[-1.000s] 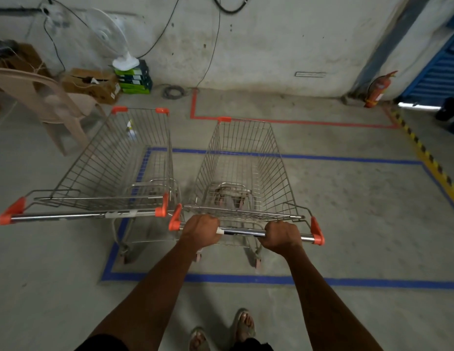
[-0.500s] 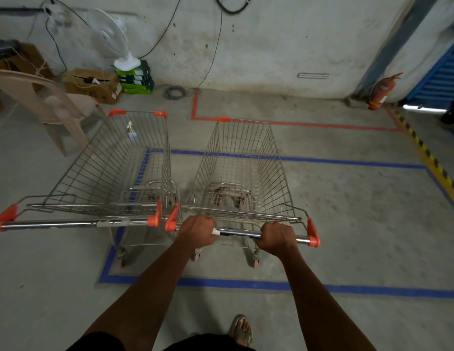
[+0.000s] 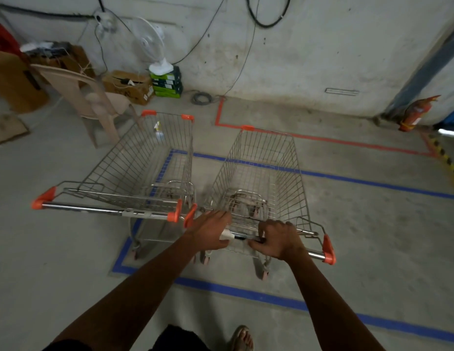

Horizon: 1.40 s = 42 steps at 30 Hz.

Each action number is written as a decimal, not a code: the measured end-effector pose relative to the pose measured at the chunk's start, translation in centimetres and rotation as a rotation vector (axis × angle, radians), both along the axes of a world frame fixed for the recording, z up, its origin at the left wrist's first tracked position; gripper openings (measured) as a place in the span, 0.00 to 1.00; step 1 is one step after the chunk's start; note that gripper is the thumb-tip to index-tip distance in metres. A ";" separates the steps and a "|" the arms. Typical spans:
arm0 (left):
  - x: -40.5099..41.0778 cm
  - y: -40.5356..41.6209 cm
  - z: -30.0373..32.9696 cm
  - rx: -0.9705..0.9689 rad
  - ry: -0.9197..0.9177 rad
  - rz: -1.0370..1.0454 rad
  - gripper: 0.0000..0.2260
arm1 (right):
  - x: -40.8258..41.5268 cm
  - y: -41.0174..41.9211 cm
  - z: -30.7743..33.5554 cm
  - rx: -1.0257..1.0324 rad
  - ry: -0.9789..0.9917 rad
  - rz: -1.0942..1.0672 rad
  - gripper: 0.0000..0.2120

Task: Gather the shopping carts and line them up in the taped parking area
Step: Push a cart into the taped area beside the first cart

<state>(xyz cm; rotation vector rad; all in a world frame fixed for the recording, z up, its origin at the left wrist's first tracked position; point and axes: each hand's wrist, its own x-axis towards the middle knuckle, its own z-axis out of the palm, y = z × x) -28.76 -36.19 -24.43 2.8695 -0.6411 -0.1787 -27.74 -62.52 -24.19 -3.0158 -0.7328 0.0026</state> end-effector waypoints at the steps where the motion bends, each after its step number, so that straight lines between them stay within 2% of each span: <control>1: -0.3 0.7 0.7 0.004 -0.019 0.017 0.23 | 0.2 1.6 0.4 0.032 -0.020 0.020 0.38; 5: -1.5 5.6 2.0 -0.138 -0.070 0.082 0.20 | 0.1 9.9 1.3 0.126 -0.078 0.075 0.21; 7: -2.0 8.6 1.8 -0.173 -0.081 0.086 0.23 | -0.6 14.4 1.3 0.179 -0.098 0.095 0.15; 10: -2.8 15.3 1.4 -0.140 -0.071 0.246 0.31 | -1.8 22.1 1.0 0.248 -0.070 0.143 0.17; 13: -3.0 22.9 1.3 -0.073 -0.026 0.331 0.33 | -2.7 28.9 0.7 0.223 -0.038 0.176 0.22; 15: -2.3 27.9 1.2 0.075 0.019 0.294 0.29 | -3.0 32.6 0.3 0.177 -0.020 0.150 0.24; 17: -0.9 32.0 0.7 0.162 0.040 0.267 0.20 | -2.9 35.1 -0.3 0.153 0.000 0.064 0.29; 20: 0.2 35.7 -0.9 0.067 0.131 0.272 0.16 | -2.6 37.1 -1.7 0.115 0.020 -0.046 0.31; 22: 0.2 36.8 -2.3 0.115 0.129 0.234 0.14 | -2.9 37.9 -2.6 0.140 0.029 -0.099 0.25; 24: 0.4 37.1 -3.3 0.157 0.052 0.225 0.12 | -2.9 38.4 -3.3 0.173 0.014 -0.145 0.22; 29: 1.6 37.3 -3.7 0.213 0.005 0.168 0.14 | -2.6 38.4 -4.6 0.301 0.040 -0.203 0.26; 42: 3.5 37.7 -3.3 0.238 -0.017 0.059 0.15 | -2.9 39.2 -4.9 0.351 0.041 -0.264 0.28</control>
